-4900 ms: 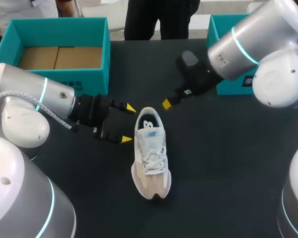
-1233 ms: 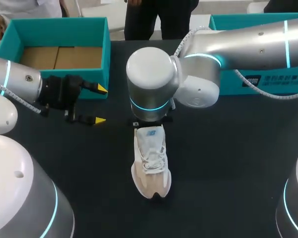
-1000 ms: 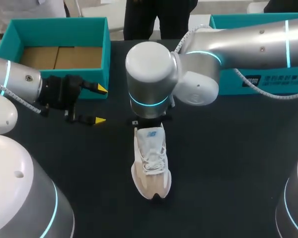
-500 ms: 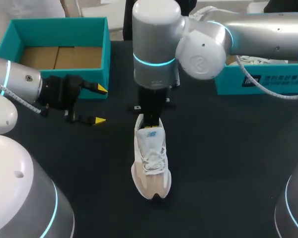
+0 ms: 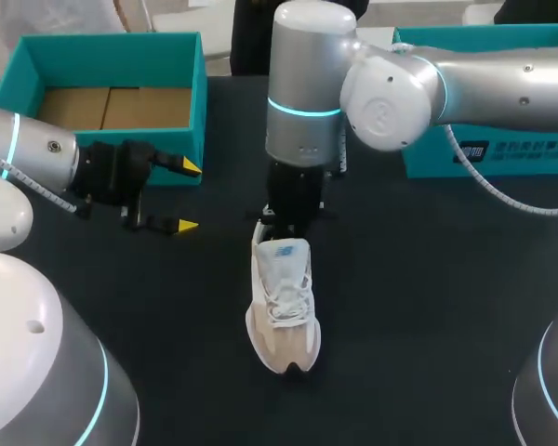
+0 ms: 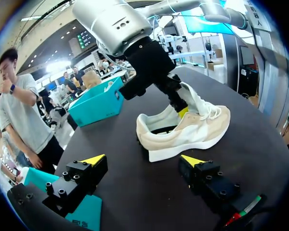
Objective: Take the shoe out of the shoebox, open the shoe tongue, remove and reinsert the insole, then place the shoe into the shoebox
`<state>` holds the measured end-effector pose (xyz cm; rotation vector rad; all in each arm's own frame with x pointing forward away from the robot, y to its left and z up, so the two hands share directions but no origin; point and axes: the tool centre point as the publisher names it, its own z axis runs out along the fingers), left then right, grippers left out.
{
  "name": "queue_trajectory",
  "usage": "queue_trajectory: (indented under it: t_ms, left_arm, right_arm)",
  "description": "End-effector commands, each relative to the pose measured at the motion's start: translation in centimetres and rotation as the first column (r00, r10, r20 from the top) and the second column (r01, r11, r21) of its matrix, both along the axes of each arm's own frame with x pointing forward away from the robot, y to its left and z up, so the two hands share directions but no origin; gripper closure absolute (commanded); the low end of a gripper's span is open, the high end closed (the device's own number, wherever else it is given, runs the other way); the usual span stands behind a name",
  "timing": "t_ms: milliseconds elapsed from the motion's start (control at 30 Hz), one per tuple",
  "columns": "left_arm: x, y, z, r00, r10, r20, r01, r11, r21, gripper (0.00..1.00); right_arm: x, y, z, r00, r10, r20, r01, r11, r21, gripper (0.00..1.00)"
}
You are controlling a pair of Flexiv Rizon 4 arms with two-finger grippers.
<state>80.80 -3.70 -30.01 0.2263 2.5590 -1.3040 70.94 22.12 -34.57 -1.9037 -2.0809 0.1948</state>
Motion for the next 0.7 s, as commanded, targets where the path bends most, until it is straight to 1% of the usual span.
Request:
queue_trajectory:
  t_ms: [33,167,333,433,533,700]
  left_arm:
    - [-0.05,-0.02,0.01,1.000,0.000,0.000,0.000,1.000,0.003,0.00]
    - [-0.05,-0.02,0.01,1.000,0.000,0.000,0.000,1.000,0.003,0.00]
    - [-0.05,-0.02,0.01,1.000,0.000,0.000,0.000,1.000,0.003,0.00]
    - [-0.05,-0.02,0.01,1.000,0.000,0.000,0.000,1.000,0.003,0.00]
    - [-0.05,-0.02,0.01,1.000,0.000,0.000,0.000,1.000,0.003,0.00]
    - [-0.05,-0.02,0.01,1.000,0.000,0.000,0.000,1.000,0.003,0.00]
  right_arm:
    - [0.36,0.90,0.50,1.000,-0.010,0.005,0.010,1.000,-0.023,0.00]
    - [0.49,1.26,0.55,0.998,-0.046,0.037,0.047,0.999,-0.007,0.00]
    - [0.59,1.79,0.25,0.997,-0.060,0.043,0.060,0.998,0.000,0.00]
    - [0.40,1.77,-0.28,0.999,-0.043,0.026,0.043,0.999,-0.012,0.00]
    - [0.34,1.74,-0.35,0.999,-0.041,0.025,0.042,0.999,-0.018,0.00]
    - [0.72,1.47,-0.07,0.998,-0.052,0.046,0.054,0.997,-0.052,0.00]
